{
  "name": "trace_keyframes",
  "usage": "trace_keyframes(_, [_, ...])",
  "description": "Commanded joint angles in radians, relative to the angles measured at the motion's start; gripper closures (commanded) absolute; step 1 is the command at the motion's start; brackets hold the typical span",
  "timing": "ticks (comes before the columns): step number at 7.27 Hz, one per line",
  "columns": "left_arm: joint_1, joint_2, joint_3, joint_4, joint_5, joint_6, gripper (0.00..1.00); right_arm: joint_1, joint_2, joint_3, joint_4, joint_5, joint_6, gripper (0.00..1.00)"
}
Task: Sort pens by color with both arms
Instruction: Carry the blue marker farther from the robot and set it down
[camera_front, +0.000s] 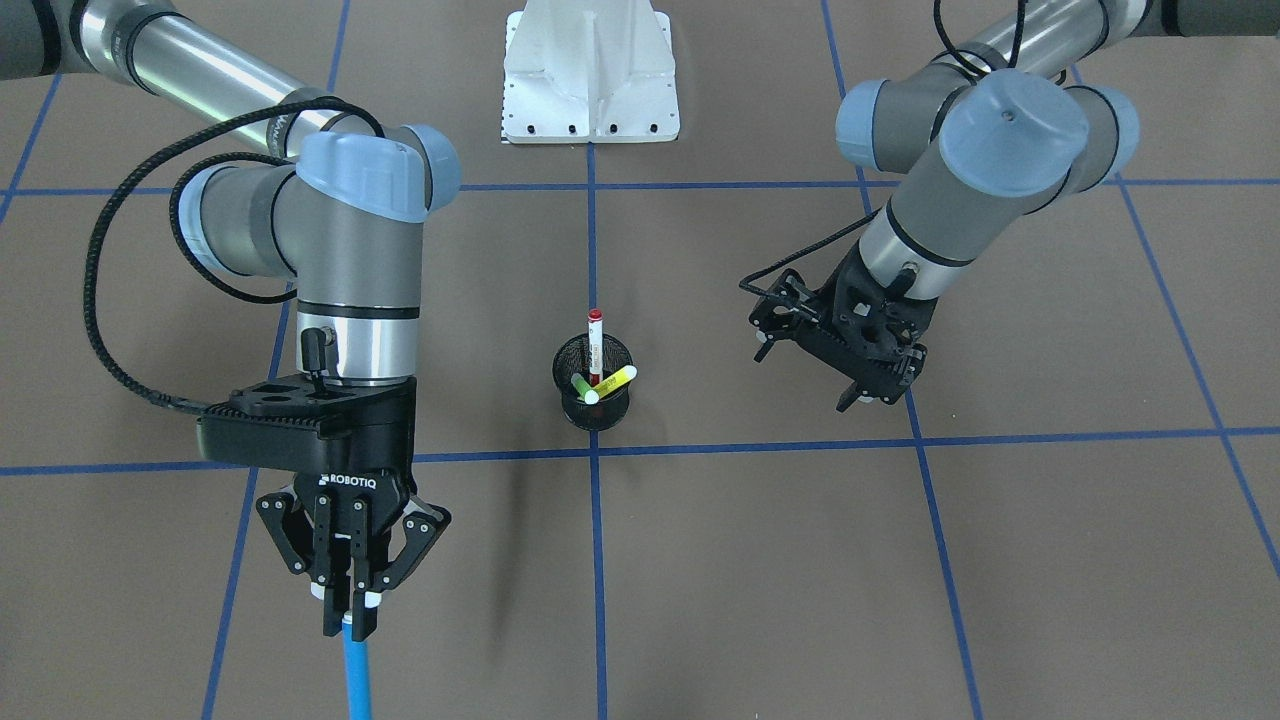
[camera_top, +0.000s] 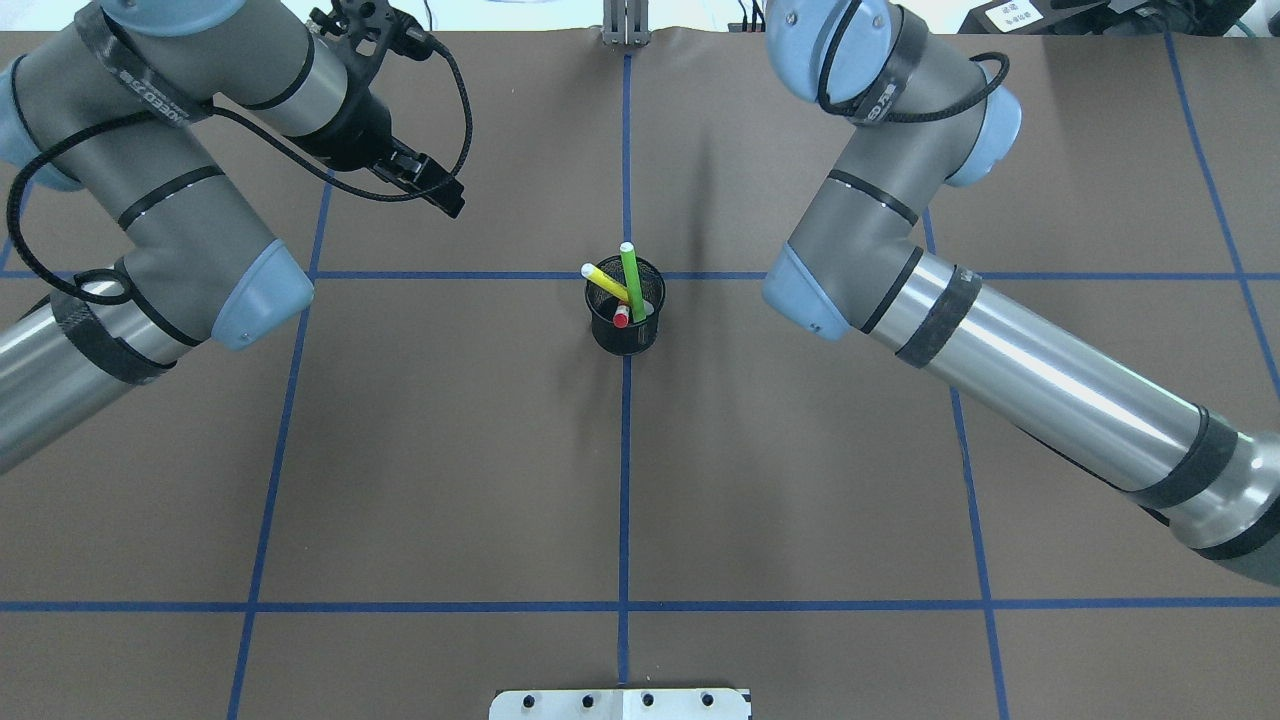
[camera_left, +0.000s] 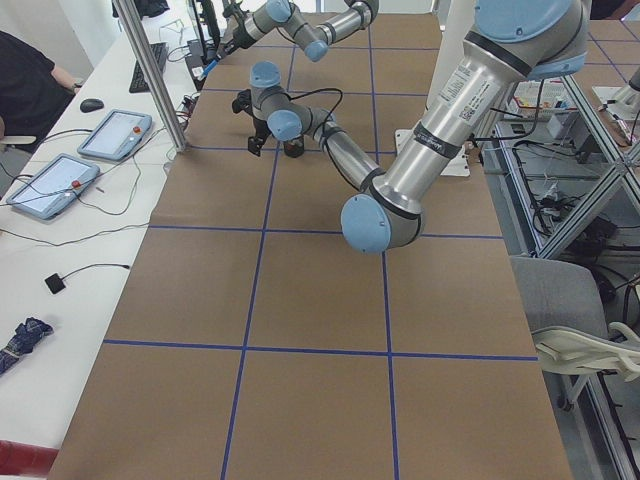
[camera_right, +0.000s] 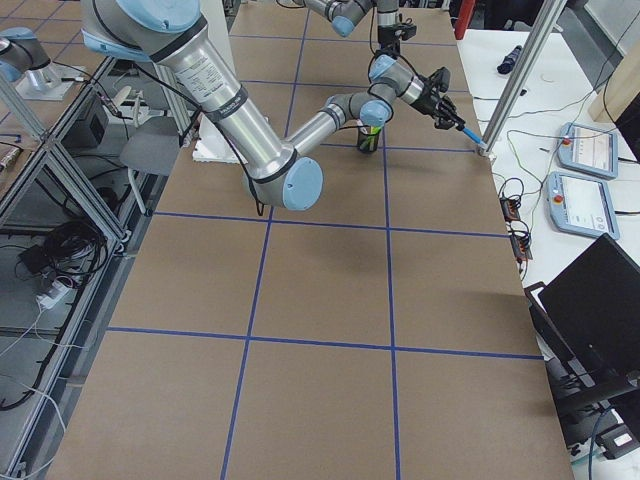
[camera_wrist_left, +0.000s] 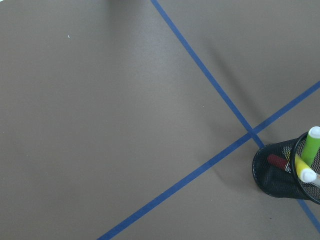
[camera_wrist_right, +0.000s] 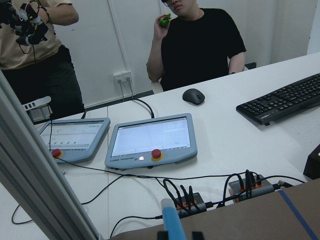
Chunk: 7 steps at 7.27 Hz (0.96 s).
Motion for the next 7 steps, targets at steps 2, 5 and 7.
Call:
trace_keyframes(2, [0.0, 0.016, 0.014, -0.001, 0.0, 0.001, 0.01, -0.137, -0.023, -0.123, 0.134, -0.262, 0.006, 1.0])
trace_keyframes(5, [-0.005, 0.018, 0.049, -0.037, 0.0, 0.0, 0.01, -0.154, -0.007, -0.151, 0.247, -0.237, 0.001, 1.0])
trace_keyframes(7, [-0.013, 0.024, 0.064, -0.059, 0.0, 0.0, 0.01, -0.163, 0.04, -0.222, 0.247, -0.221, -0.003, 1.0])
